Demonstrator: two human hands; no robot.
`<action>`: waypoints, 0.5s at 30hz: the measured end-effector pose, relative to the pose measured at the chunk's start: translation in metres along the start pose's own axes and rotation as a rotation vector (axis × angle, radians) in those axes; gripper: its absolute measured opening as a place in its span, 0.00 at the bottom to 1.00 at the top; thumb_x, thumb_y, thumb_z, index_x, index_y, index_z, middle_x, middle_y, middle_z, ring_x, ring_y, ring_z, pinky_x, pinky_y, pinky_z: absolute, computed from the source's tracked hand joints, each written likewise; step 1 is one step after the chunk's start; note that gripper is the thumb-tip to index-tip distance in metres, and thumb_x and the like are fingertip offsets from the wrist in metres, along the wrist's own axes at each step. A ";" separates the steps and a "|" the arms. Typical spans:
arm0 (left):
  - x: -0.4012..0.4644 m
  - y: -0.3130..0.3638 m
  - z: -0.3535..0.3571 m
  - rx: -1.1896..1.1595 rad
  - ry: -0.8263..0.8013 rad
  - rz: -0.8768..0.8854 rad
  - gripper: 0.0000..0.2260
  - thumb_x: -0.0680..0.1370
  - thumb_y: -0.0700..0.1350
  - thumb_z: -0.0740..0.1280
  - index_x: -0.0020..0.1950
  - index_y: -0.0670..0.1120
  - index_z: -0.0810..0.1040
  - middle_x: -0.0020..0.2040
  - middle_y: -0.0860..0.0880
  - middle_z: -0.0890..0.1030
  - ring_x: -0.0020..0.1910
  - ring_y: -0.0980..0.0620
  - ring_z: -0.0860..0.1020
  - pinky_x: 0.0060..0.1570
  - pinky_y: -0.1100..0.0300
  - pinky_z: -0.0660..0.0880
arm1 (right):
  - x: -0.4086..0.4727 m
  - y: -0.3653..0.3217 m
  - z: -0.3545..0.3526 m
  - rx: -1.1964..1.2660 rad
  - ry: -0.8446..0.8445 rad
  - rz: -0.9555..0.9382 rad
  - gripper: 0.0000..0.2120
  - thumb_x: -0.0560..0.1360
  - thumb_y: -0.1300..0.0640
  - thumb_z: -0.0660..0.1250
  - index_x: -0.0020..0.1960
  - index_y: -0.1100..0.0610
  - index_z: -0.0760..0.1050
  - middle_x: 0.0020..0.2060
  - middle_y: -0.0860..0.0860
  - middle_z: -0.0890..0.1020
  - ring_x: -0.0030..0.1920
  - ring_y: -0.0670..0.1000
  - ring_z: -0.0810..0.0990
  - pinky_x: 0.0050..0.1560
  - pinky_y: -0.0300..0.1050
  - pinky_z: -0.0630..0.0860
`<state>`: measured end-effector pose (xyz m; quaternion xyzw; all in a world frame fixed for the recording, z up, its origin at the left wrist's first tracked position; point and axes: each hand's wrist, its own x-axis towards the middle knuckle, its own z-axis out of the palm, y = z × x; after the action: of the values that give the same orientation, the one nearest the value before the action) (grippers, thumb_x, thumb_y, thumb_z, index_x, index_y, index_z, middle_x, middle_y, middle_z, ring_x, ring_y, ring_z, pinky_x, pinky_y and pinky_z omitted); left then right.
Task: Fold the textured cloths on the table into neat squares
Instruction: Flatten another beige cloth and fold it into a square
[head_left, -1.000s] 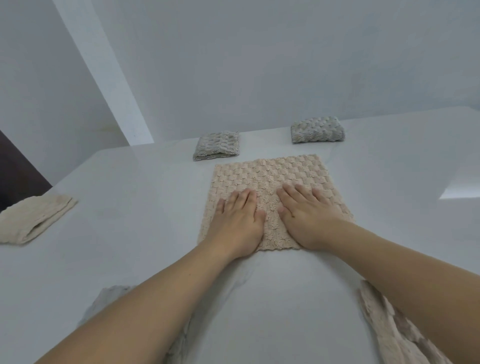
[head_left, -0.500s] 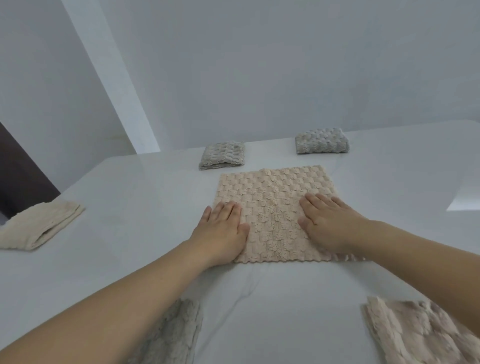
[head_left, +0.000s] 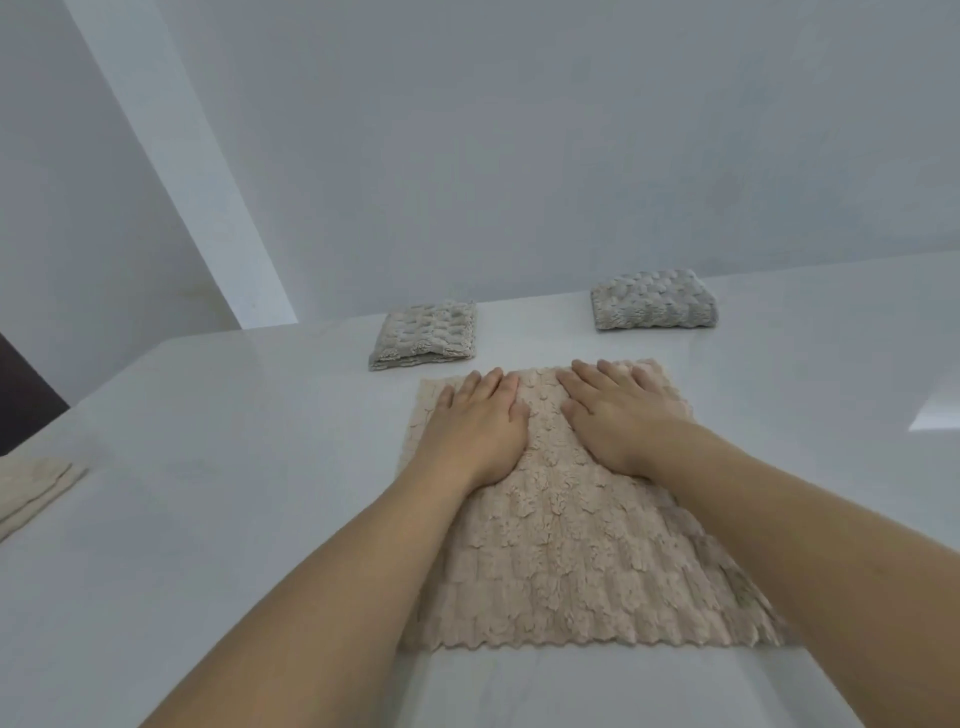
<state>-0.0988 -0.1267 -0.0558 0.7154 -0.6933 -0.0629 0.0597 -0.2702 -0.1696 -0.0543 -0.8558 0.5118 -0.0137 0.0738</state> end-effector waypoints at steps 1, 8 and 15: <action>0.001 -0.001 0.004 0.011 0.000 -0.009 0.25 0.84 0.54 0.44 0.81 0.51 0.48 0.81 0.53 0.48 0.80 0.52 0.45 0.77 0.49 0.42 | 0.001 0.001 0.003 -0.001 0.005 0.004 0.26 0.82 0.44 0.39 0.79 0.47 0.42 0.79 0.46 0.45 0.78 0.49 0.43 0.77 0.53 0.40; 0.006 -0.004 0.005 0.035 -0.009 -0.015 0.25 0.84 0.55 0.43 0.81 0.52 0.46 0.81 0.54 0.46 0.79 0.54 0.44 0.77 0.50 0.41 | 0.004 0.006 0.004 -0.002 0.021 -0.011 0.26 0.82 0.44 0.38 0.79 0.47 0.41 0.78 0.45 0.44 0.78 0.48 0.42 0.77 0.52 0.40; -0.007 -0.050 -0.002 0.012 -0.027 -0.081 0.26 0.84 0.57 0.42 0.81 0.53 0.46 0.81 0.55 0.44 0.79 0.55 0.43 0.77 0.53 0.41 | -0.009 0.044 -0.001 -0.002 -0.009 0.074 0.27 0.82 0.43 0.37 0.79 0.46 0.40 0.78 0.45 0.42 0.78 0.47 0.40 0.77 0.51 0.40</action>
<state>-0.0500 -0.1178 -0.0625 0.7423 -0.6649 -0.0707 0.0434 -0.3130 -0.1822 -0.0586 -0.8365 0.5427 -0.0063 0.0757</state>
